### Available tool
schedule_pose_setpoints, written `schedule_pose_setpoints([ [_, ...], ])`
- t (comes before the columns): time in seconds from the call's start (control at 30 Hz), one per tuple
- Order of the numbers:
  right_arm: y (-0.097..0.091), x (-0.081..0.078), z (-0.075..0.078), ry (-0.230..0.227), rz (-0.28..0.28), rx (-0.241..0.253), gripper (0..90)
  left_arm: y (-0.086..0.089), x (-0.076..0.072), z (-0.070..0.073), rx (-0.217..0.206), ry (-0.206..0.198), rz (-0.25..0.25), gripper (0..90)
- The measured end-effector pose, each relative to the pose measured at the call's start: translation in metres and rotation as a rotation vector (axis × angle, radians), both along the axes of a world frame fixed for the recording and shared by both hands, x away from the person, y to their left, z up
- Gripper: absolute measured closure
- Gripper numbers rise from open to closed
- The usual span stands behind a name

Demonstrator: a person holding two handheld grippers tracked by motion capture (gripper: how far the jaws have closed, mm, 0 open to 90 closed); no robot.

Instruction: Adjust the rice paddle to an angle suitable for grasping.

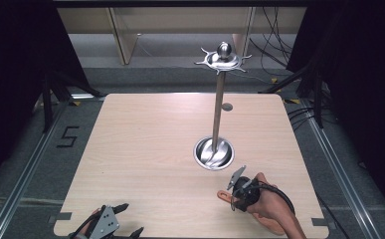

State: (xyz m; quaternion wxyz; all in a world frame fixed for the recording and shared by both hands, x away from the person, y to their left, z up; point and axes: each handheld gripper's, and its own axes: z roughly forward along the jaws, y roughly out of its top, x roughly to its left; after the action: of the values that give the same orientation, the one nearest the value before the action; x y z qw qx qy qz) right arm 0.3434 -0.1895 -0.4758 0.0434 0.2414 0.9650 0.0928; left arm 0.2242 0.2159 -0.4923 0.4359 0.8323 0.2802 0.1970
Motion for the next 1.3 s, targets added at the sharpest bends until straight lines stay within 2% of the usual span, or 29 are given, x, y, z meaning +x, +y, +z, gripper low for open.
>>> schedule_pose_setpoints([
  [0.17,-0.002,0.004,0.002,0.002,-0.028,-0.054,66.1,0.000,0.000,0.000,0.001,-0.001,-0.003,17.3],
  [0.27,-0.004,0.006,0.002,0.014,-0.039,-0.055,66.0,0.000,0.000,0.000,-0.009,-0.003,0.000,17.3],
  [0.3,-0.005,0.007,0.002,0.015,-0.034,-0.061,66.1,0.000,0.000,0.000,-0.013,-0.017,0.006,17.3],
  [0.37,-0.006,0.012,0.001,0.021,0.010,-0.063,66.1,0.000,0.001,0.002,-0.003,-0.014,0.001,17.5],
  [0.4,-0.006,0.012,0.001,0.021,0.010,-0.063,66.1,0.000,0.000,0.001,-0.013,-0.006,0.005,17.5],
  [0.43,-0.004,0.012,0.001,0.033,-0.003,-0.080,66.1,0.000,-0.001,0.001,-0.016,-0.016,0.005,17.5],
  [0.5,-0.002,0.014,0.000,0.031,0.009,-0.081,66.1,0.001,-0.001,0.001,-0.009,-0.026,0.003,17.5],
  [0.57,0.001,0.011,0.001,0.041,-0.028,-0.100,66.2,0.001,-0.001,0.001,-0.021,-0.022,0.006,17.5],
  [0.63,0.003,0.011,0.001,0.034,-0.016,-0.099,66.2,0.001,-0.002,0.002,-0.015,-0.025,0.007,17.6],
  [0.67,0.000,0.014,0.000,0.033,0.014,-0.096,66.2,0.002,-0.002,0.002,-0.018,-0.008,0.006,17.6],
  [0.7,0.000,0.014,0.001,0.039,0.005,-0.097,66.2,0.002,-0.002,0.002,-0.018,-0.006,0.007,17.6],
  [0.73,0.000,0.014,0.001,0.041,-0.007,-0.094,66.3,0.001,-0.001,0.002,-0.016,-0.025,0.008,17.6],
  [0.77,0.000,0.014,0.001,0.036,0.000,-0.091,66.3,0.001,-0.001,0.002,-0.015,-0.025,0.008,17.6],
  [0.8,0.000,0.012,0.001,0.033,-0.018,-0.093,66.3,0.002,-0.001,0.002,-0.002,-0.027,0.002,17.6],
  [0.83,0.000,0.011,0.001,0.039,-0.028,-0.089,66.3,0.002,-0.002,0.003,-0.006,-0.010,0.001,17.6],
  [0.87,-0.004,0.014,0.000,0.025,0.023,-0.060,66.3,0.001,-0.002,0.002,-0.021,-0.017,0.008,17.6],
  [0.9,-0.004,0.013,0.002,0.026,-0.005,-0.053,66.3,0.003,-0.001,0.004,-0.001,-0.025,-0.010,17.6],
  [0.93,-0.005,0.012,0.005,0.021,-0.014,-0.051,66.3,0.002,-0.001,0.002,-0.031,-0.016,0.014,17.6],
  [0.97,-0.008,0.013,0.008,0.014,-0.003,-0.036,66.3,0.004,0.000,0.003,-0.004,-0.030,0.004,17.7],
  [1.0,-0.010,0.012,0.011,-0.002,-0.023,-0.022,66.3,0.004,0.000,0.003,-0.009,-0.036,0.001,17.7],
  [1.03,-0.013,0.011,0.015,-0.019,-0.045,0.016,66.3,0.004,0.000,0.003,-0.008,-0.024,0.004,17.7],
  [1.13,-0.023,0.009,0.027,-0.066,-0.076,0.088,66.4,0.004,0.000,0.003,0.002,-0.030,0.005,17.7],
  [1.2,-0.032,0.010,0.036,-0.101,-0.055,0.122,66.4,0.003,-0.001,0.003,-0.020,-0.024,0.007,17.7],
  [1.23,-0.034,0.008,0.039,-0.101,-0.087,0.163,66.4,0.004,0.000,0.003,0.004,-0.026,0.005,17.7],
  [1.27,-0.038,0.010,0.042,-0.123,-0.058,0.192,66.4,0.004,0.000,0.003,0.001,-0.029,-0.001,17.7],
  [1.3,-0.042,0.007,0.048,-0.134,-0.130,0.190,66.9,0.004,-0.001,0.003,-0.003,-0.024,0.002,17.7],
])
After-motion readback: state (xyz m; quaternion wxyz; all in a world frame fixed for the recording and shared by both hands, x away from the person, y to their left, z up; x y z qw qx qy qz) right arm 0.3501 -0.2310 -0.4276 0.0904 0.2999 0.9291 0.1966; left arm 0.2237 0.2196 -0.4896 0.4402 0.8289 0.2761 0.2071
